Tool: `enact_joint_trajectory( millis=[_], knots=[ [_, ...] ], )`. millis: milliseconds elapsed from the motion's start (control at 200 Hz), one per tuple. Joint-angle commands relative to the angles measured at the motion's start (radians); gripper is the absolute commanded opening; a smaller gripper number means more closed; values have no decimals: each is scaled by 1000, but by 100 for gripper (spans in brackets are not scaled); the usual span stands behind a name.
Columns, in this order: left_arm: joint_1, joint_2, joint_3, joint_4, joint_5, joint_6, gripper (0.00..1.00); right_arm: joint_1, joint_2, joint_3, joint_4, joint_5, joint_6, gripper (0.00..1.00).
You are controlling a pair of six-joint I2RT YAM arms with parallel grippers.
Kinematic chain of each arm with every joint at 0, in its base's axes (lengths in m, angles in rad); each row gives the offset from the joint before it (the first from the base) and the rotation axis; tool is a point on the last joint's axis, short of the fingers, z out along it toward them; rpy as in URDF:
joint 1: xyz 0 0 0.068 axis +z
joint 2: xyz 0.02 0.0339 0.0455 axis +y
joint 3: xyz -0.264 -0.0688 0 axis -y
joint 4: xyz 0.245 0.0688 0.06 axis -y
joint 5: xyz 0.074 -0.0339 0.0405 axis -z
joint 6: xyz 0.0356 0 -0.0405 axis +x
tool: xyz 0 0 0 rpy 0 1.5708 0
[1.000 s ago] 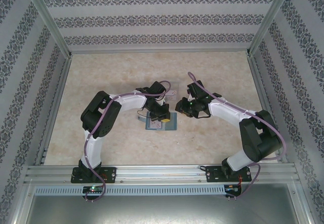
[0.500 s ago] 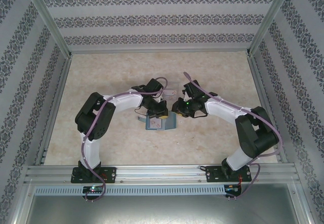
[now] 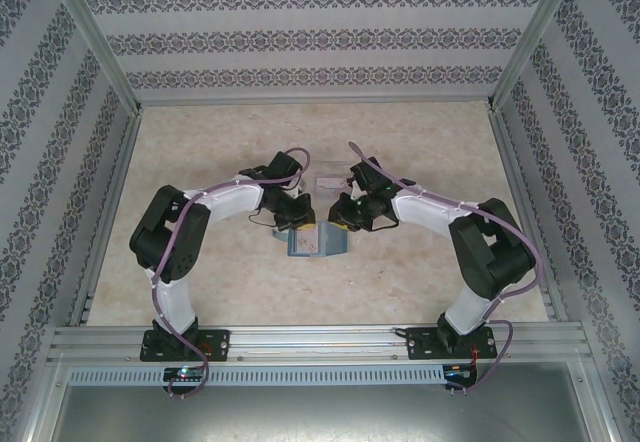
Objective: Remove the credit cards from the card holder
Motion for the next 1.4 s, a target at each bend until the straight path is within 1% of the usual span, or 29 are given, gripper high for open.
enact_joint_trajectory(
  millis=[0,220,540,674,814,969,1109,1394],
  knots=[
    [31,-46,-27,-10,-19,31,5,22,35,41,26,-42,8,21],
    [74,-69,-94,4,-4,40,5,55,88,84,43,-69,20,21],
    [75,-65,-110,11,40,57,5,66,137,102,49,-84,8,19],
    [75,-69,-109,32,62,39,5,66,153,100,55,-91,9,25],
    [70,-56,-117,81,105,15,5,70,158,95,60,-95,9,25],
    [67,-34,-121,65,91,20,5,74,164,92,67,-99,14,20],
    [67,-23,-129,57,81,27,5,76,172,93,71,-99,15,20],
    [66,-1,-134,54,72,37,5,82,187,94,62,-90,15,26]
  ],
)
